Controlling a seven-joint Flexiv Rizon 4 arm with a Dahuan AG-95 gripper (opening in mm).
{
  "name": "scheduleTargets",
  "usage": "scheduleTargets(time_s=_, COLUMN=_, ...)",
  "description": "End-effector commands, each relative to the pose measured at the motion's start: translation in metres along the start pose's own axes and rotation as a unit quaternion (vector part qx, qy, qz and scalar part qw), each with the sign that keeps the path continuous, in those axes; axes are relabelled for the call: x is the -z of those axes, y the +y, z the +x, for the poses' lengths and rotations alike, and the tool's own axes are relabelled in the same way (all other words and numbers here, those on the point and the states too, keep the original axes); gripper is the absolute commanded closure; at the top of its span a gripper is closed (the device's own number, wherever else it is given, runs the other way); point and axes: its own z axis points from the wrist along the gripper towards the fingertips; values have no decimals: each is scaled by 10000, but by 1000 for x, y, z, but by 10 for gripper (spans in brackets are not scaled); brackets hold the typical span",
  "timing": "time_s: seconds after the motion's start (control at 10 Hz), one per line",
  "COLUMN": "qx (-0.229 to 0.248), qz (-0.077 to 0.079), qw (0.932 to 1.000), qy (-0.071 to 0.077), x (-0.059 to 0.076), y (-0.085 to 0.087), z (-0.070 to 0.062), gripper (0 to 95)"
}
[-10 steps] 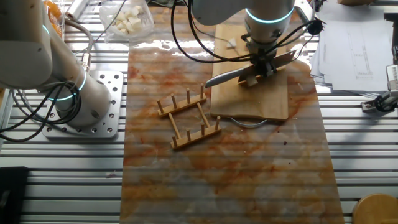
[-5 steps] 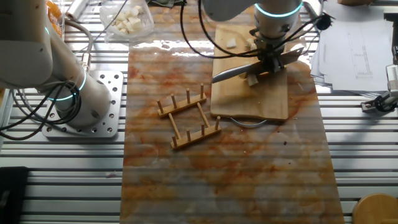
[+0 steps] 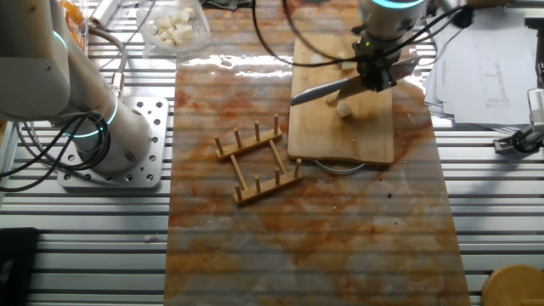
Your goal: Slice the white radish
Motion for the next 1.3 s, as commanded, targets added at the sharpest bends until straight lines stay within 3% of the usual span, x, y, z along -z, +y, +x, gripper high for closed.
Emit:
scheduleTargets(time_s=0.1, qx=82, qz=23, qw=10000, qy=-13, x=-2, y=0, z=0, gripper=950)
scheduleTargets(time_s=0.4, qx=134, qz=4, qw=9999, qy=95, x=-2, y=0, z=0, gripper=950)
scheduleTargets(time_s=0.8, qx=249, qz=8, qw=9997, qy=83, x=-2, y=0, z=0, gripper=950)
scheduleTargets(time_s=1.3, qx=119, qz=33, qw=9999, qy=108, x=-6, y=-3, z=14, gripper=950)
